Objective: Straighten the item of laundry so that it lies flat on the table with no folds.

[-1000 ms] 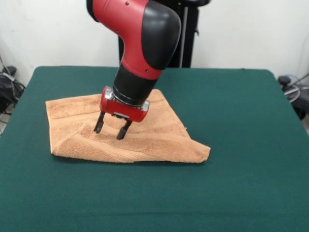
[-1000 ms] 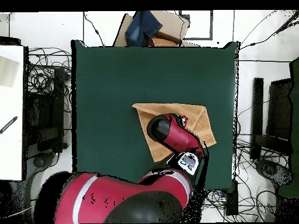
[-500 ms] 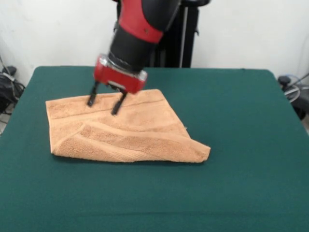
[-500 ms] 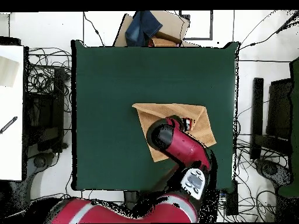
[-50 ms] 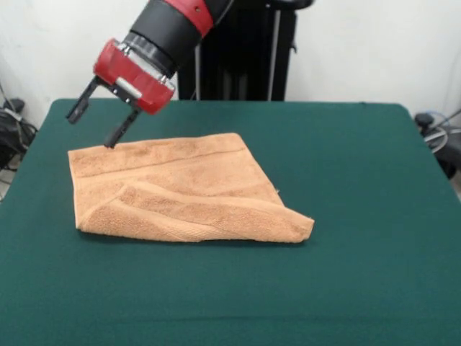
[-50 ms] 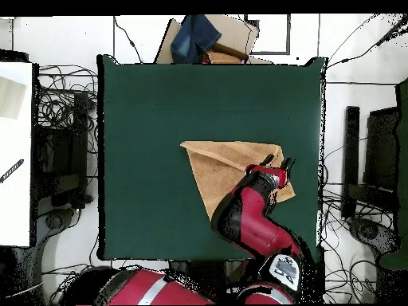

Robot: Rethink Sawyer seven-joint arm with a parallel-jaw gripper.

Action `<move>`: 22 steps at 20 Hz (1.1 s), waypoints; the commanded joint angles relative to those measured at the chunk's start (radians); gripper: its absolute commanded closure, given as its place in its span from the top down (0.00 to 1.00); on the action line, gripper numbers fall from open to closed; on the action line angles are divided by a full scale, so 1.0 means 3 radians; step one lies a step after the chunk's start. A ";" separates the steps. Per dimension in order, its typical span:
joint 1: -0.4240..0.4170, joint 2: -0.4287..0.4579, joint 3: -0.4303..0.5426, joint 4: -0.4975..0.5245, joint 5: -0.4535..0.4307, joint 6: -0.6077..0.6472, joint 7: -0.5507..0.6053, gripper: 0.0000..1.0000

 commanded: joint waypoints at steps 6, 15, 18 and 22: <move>0.0058 0.0396 0.0482 0.0247 0.0035 0.0020 0.1173 1.00; -0.0005 0.0595 0.0453 0.0093 -0.0176 -0.0153 0.1343 1.00; -0.0031 0.0582 0.0461 0.0084 -0.0241 -0.0211 0.1387 1.00; -0.0021 0.0603 0.0440 0.0063 -0.0264 -0.0438 0.1447 1.00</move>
